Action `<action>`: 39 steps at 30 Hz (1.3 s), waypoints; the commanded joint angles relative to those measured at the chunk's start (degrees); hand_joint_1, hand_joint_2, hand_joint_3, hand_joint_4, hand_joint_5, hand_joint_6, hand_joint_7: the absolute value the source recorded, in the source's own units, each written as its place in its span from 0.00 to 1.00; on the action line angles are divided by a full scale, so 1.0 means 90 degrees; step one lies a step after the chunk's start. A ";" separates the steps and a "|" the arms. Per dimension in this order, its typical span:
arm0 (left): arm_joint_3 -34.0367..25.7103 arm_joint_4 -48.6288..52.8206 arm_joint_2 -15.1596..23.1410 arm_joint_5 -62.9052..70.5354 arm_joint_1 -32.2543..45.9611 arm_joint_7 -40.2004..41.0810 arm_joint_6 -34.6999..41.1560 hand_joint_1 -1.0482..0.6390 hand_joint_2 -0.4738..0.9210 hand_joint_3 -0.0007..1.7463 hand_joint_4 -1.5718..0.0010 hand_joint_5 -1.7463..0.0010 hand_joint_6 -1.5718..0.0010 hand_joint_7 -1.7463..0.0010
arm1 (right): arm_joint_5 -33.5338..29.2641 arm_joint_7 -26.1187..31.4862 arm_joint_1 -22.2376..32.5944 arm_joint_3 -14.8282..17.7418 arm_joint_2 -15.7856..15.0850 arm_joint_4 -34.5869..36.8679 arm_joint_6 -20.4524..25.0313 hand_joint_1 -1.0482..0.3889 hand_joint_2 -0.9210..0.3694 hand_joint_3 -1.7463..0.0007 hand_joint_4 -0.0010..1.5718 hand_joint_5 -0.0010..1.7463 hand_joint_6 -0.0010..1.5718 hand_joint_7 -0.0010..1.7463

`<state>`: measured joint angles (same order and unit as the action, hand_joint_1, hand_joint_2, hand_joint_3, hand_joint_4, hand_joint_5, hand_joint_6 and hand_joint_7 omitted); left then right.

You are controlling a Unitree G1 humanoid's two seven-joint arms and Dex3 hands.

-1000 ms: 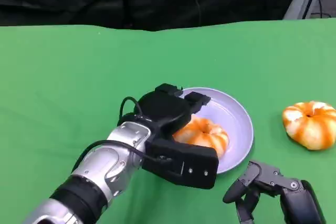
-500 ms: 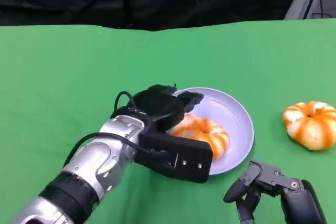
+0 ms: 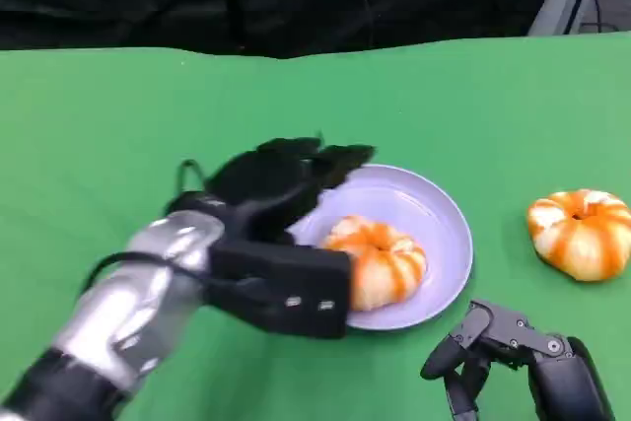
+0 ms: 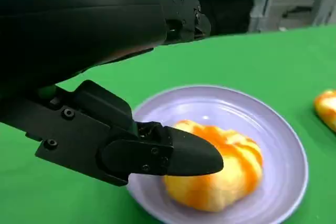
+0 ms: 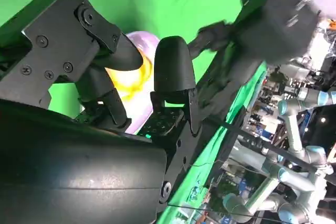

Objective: Grasp the bread from the table and place it into the plate.

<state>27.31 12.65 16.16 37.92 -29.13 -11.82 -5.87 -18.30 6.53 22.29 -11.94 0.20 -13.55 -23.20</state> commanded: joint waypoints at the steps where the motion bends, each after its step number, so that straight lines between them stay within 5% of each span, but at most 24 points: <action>1: -0.0313 -0.0508 0.0313 -0.0331 0.0440 -0.0184 -0.0158 0.12 1.00 0.20 0.92 0.94 0.92 0.96 | 0.0077 0.0007 0.0040 0.0026 -0.0037 -0.0047 0.0015 0.70 0.48 0.23 0.53 0.97 0.53 0.74; 10: -0.1515 -0.1565 0.0798 -0.1500 0.2107 0.0094 -0.1086 0.20 1.00 0.14 0.80 0.86 0.81 0.94 | 0.0058 0.0035 0.0010 0.0031 -0.0051 0.0012 -0.0061 0.69 0.48 0.23 0.53 0.95 0.53 0.74; 20: -0.2460 -0.2024 0.0180 -0.3003 0.3731 0.0492 -0.1766 0.36 1.00 0.08 0.62 0.71 0.60 0.90 | 0.0034 0.0035 0.0021 0.0008 -0.0039 -0.0035 0.0011 0.68 0.48 0.24 0.54 0.94 0.54 0.74; 21: -0.2547 -0.2023 0.0105 -0.3206 0.3895 0.0495 -0.1872 0.45 1.00 0.08 0.52 0.58 0.46 0.84 | 0.0033 0.0037 0.0023 0.0009 -0.0041 -0.0034 0.0004 0.68 0.48 0.24 0.54 0.93 0.54 0.74; 24: -0.2696 -0.2037 -0.0138 -0.3801 0.4253 0.0399 -0.2040 0.53 1.00 0.09 0.47 0.39 0.33 0.77 | 0.0097 0.0005 0.0025 0.0008 -0.0042 -0.0038 0.0003 0.69 0.48 0.24 0.55 0.93 0.54 0.74; 25: -0.2711 -0.2061 -0.0216 -0.3981 0.4378 0.0359 -0.2083 0.55 0.98 0.12 0.47 0.35 0.33 0.72 | 0.0112 -0.0006 0.0024 0.0015 -0.0046 -0.0044 0.0013 0.69 0.48 0.24 0.55 0.93 0.54 0.74; 28: -0.2729 -0.2212 -0.0437 -0.4410 0.4778 0.0305 -0.2177 0.61 0.71 0.61 0.45 0.23 0.43 0.41 | 0.0130 -0.0031 0.0027 0.0046 -0.0068 -0.0083 0.0054 0.69 0.48 0.24 0.54 0.93 0.54 0.74; 29: -0.2732 -0.2263 -0.0495 -0.4512 0.4870 0.0291 -0.2176 0.62 0.68 0.70 0.45 0.19 0.44 0.34 | 0.0136 -0.0040 0.0029 0.0054 -0.0073 -0.0094 0.0062 0.69 0.48 0.24 0.54 0.93 0.54 0.74; 34: -0.2778 -0.2271 -0.0903 -0.4799 0.5119 0.0364 -0.2218 0.60 0.62 0.82 0.45 0.01 0.50 0.10 | 0.0122 -0.0034 0.0017 0.0114 -0.0117 -0.0034 -0.0036 0.70 0.48 0.24 0.54 0.93 0.54 0.74; 39: -0.2821 -0.2121 -0.1028 -0.4959 0.5145 0.0189 -0.2368 0.58 0.61 0.84 0.46 0.00 0.52 0.05 | 0.0131 -0.0031 0.0006 0.0163 -0.0192 0.0041 -0.0185 0.71 0.48 0.24 0.55 0.93 0.54 0.74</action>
<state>2.70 -7.26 6.85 -5.57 16.55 -9.31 -26.01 -17.88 6.20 22.24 -11.24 -0.57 -13.27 -23.73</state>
